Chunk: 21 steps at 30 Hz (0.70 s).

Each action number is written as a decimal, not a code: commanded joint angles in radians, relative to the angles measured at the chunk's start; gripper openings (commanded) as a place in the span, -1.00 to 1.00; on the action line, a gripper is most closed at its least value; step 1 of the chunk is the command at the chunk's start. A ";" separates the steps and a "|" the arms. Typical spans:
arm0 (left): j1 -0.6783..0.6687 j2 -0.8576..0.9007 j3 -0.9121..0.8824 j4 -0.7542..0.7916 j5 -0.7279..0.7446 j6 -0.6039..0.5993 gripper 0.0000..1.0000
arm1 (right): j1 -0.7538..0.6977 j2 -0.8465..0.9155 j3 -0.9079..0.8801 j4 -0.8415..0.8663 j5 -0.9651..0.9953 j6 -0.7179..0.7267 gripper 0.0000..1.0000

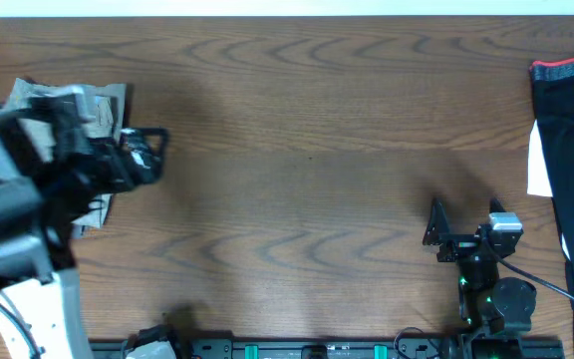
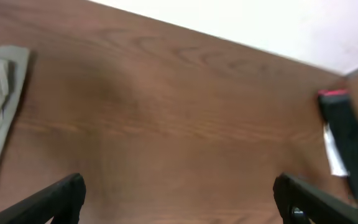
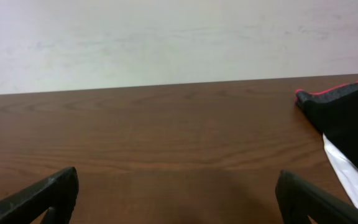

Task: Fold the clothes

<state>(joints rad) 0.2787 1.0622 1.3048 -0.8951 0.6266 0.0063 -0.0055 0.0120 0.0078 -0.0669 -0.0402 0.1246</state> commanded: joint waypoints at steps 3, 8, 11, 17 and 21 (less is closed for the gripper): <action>-0.121 -0.146 -0.204 0.161 -0.222 -0.055 0.96 | -0.008 -0.007 -0.002 -0.005 0.010 -0.010 0.98; -0.146 -0.290 -0.438 0.318 -0.232 -0.058 0.96 | -0.008 -0.007 -0.002 -0.005 0.010 -0.010 0.99; -0.146 -0.387 -0.579 0.396 -0.232 -0.068 0.96 | -0.008 -0.007 -0.002 -0.005 0.010 -0.010 0.99; -0.146 -0.581 -0.807 0.539 -0.247 -0.068 0.96 | -0.008 -0.007 -0.002 -0.005 0.010 -0.010 0.99; -0.146 -0.691 -0.935 0.615 -0.296 -0.068 0.96 | -0.008 -0.007 -0.002 -0.005 0.010 -0.010 0.99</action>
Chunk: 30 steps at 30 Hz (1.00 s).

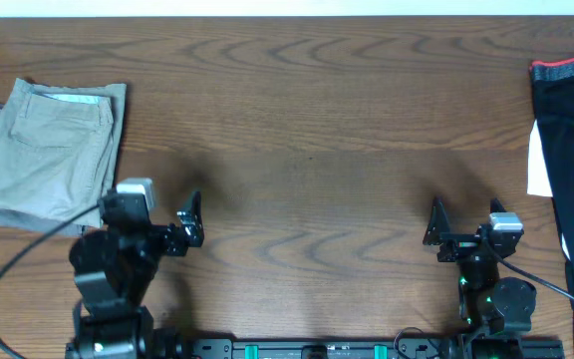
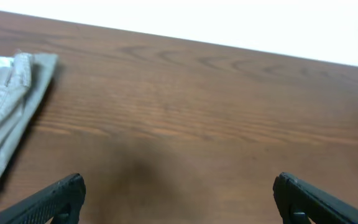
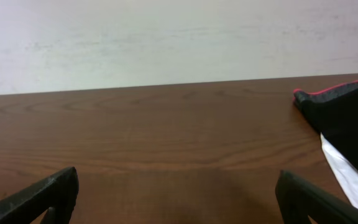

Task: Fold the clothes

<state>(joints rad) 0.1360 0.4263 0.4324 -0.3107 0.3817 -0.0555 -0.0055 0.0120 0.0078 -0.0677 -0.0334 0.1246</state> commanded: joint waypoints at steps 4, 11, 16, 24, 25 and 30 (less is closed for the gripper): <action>-0.023 -0.142 -0.188 0.125 -0.055 -0.038 0.96 | -0.008 -0.007 -0.002 -0.004 0.003 -0.010 0.98; -0.066 -0.243 -0.326 0.257 -0.139 -0.143 0.96 | -0.008 -0.007 -0.002 -0.004 0.003 -0.010 0.98; -0.091 -0.303 -0.365 0.275 -0.209 -0.145 0.96 | -0.008 -0.007 -0.002 -0.004 0.003 -0.010 0.99; -0.095 -0.389 -0.396 0.275 -0.264 -0.146 0.96 | -0.008 -0.007 -0.002 -0.004 0.003 -0.010 0.99; -0.095 -0.401 -0.405 0.275 -0.264 -0.146 0.96 | -0.008 -0.007 -0.002 -0.004 0.003 -0.010 0.98; -0.097 -0.425 -0.428 0.287 -0.264 -0.145 0.96 | -0.008 -0.007 -0.002 -0.004 0.003 -0.010 0.99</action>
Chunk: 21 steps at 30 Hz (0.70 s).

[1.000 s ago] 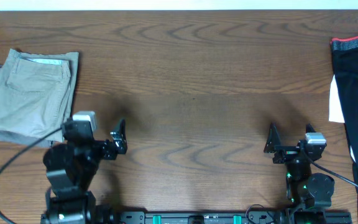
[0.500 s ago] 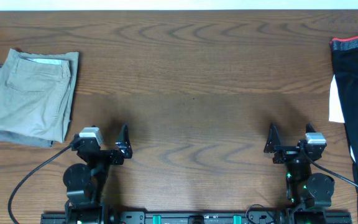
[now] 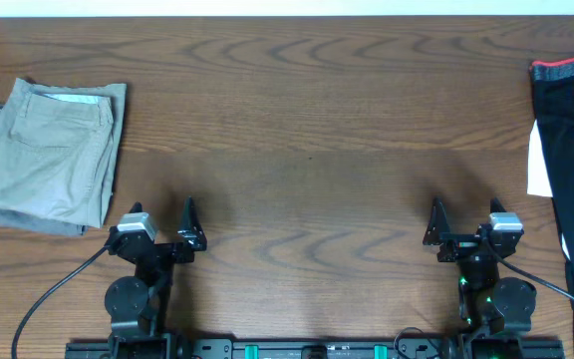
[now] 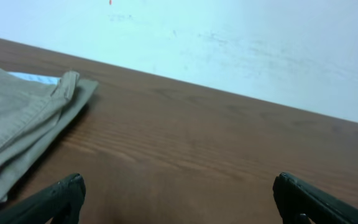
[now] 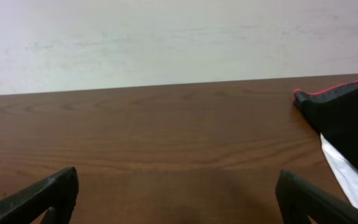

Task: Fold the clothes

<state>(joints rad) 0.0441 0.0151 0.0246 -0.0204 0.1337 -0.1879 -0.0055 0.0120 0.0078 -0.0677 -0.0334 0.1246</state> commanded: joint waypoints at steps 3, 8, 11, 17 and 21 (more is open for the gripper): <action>-0.005 -0.013 -0.021 -0.009 -0.023 -0.011 0.96 | -0.008 -0.007 -0.002 -0.004 0.003 -0.010 0.99; -0.005 -0.013 -0.021 -0.041 -0.023 0.012 0.96 | -0.008 -0.007 -0.002 -0.004 0.003 -0.010 0.98; -0.005 -0.013 -0.021 -0.042 -0.023 0.015 0.96 | -0.008 -0.007 -0.002 -0.004 0.003 -0.010 0.99; -0.005 -0.011 -0.021 -0.041 -0.023 0.014 0.96 | -0.008 -0.007 -0.002 -0.004 0.003 -0.010 0.98; -0.004 -0.011 -0.021 -0.041 -0.023 0.014 0.96 | -0.008 -0.007 -0.002 -0.004 0.003 -0.010 0.98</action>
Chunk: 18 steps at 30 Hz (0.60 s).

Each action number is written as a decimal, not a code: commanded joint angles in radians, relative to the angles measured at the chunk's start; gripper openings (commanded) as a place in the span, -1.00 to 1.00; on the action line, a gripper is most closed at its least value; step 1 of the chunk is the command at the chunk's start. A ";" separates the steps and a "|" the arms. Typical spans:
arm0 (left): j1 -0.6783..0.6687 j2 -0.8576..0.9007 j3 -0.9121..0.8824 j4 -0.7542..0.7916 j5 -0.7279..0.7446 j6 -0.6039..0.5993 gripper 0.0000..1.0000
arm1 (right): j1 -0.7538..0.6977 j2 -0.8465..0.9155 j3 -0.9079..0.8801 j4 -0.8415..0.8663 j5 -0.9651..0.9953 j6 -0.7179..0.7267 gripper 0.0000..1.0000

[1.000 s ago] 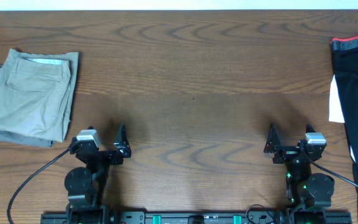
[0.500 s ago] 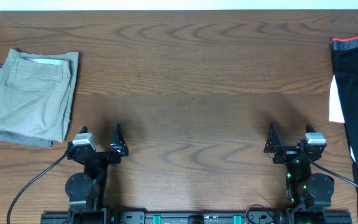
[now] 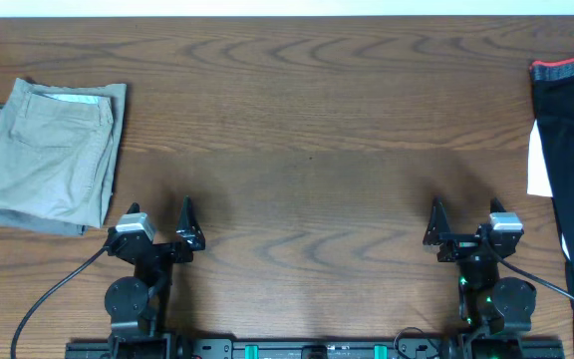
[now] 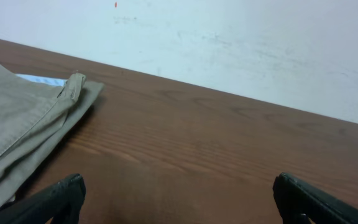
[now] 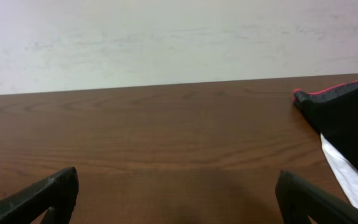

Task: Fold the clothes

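Observation:
Khaki trousers (image 3: pixel 48 155) lie folded at the table's far left, and their edge shows in the left wrist view (image 4: pixel 23 124). A black garment with a red band (image 3: pixel 571 150) lies unfolded at the right edge, also seen from the right wrist (image 5: pixel 347 112). My left gripper (image 3: pixel 159 224) rests open at the front left with nothing between its fingers (image 4: pixel 179 199). My right gripper (image 3: pixel 464 224) rests open at the front right, empty (image 5: pixel 178 196), left of the black garment.
A white piece (image 3: pixel 538 160) lies against the black garment's left side. The brown wooden table (image 3: pixel 307 150) stretches between the two garments. A pale wall rises behind the table's far edge (image 5: pixel 179 37).
The left wrist view has shifted slightly, with the trousers' edge a little lower and further right. In the overhead view neither arm nor garment has changed.
My left arm first reached over the folded khaki trousers at the far left, gripper open. Then it stood back near the front left, the trousers lying folded in the open. Then it sat low at the front edge, as now. The right arm stayed still throughout.

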<state>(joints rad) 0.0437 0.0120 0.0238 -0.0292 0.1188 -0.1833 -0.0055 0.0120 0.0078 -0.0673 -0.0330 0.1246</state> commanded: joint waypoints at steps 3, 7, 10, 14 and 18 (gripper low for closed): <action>-0.004 -0.008 -0.020 -0.032 -0.008 0.010 0.96 | -0.008 -0.007 -0.002 -0.004 0.003 -0.010 0.99; -0.004 -0.008 -0.020 -0.032 -0.008 0.010 0.96 | -0.008 -0.007 -0.002 -0.004 0.003 -0.010 0.98; -0.004 -0.008 -0.020 -0.032 -0.008 0.010 0.96 | -0.008 -0.007 -0.002 -0.004 0.003 -0.010 0.98; -0.004 -0.008 -0.020 -0.032 -0.008 0.010 0.96 | -0.008 -0.007 -0.002 -0.004 0.003 -0.010 0.98; -0.004 -0.008 -0.020 -0.032 -0.008 0.010 0.96 | -0.008 -0.007 -0.002 -0.004 0.003 -0.010 0.96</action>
<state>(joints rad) 0.0437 0.0120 0.0238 -0.0292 0.1188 -0.1833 -0.0055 0.0120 0.0078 -0.0673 -0.0330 0.1246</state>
